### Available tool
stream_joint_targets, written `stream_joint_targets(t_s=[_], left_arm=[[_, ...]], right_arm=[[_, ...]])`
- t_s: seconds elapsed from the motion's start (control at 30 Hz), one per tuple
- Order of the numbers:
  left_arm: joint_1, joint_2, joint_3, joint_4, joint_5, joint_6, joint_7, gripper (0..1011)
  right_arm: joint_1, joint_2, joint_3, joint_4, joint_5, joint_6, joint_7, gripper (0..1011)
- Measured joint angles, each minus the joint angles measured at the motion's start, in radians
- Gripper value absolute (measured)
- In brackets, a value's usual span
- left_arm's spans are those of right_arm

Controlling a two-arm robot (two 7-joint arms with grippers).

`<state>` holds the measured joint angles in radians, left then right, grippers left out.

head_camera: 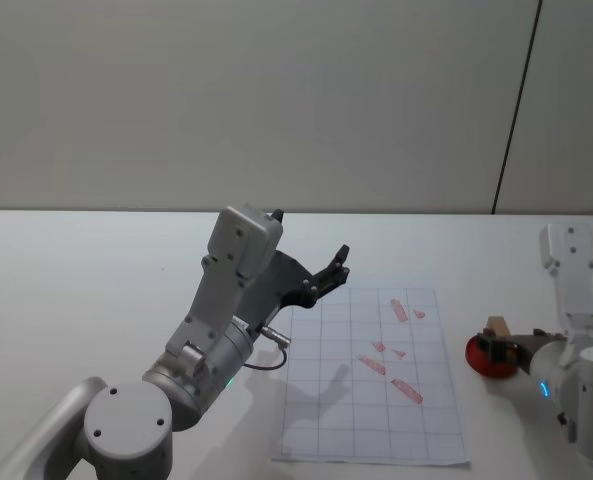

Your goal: Use the one hand to pick up the stamp and affix it onto the A4 paper.

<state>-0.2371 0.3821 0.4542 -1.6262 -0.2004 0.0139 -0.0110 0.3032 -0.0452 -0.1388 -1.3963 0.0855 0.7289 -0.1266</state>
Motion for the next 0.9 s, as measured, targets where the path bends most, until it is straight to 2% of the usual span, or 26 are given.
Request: stream_joint_targets(t_s=[0.57,0.9], left_arm=[[0.0,0.0,0.0,0.0,0.0,0.0,0.0,1002],[0.0,0.0,0.0,0.0,0.0,0.0,0.0,1002]], right_arm=[[0.001,-0.001,0.0,0.004,-0.003,0.002,0.002,225],[0.002,-0.002,0.0,0.005,-0.004,0.002,0.002,220]])
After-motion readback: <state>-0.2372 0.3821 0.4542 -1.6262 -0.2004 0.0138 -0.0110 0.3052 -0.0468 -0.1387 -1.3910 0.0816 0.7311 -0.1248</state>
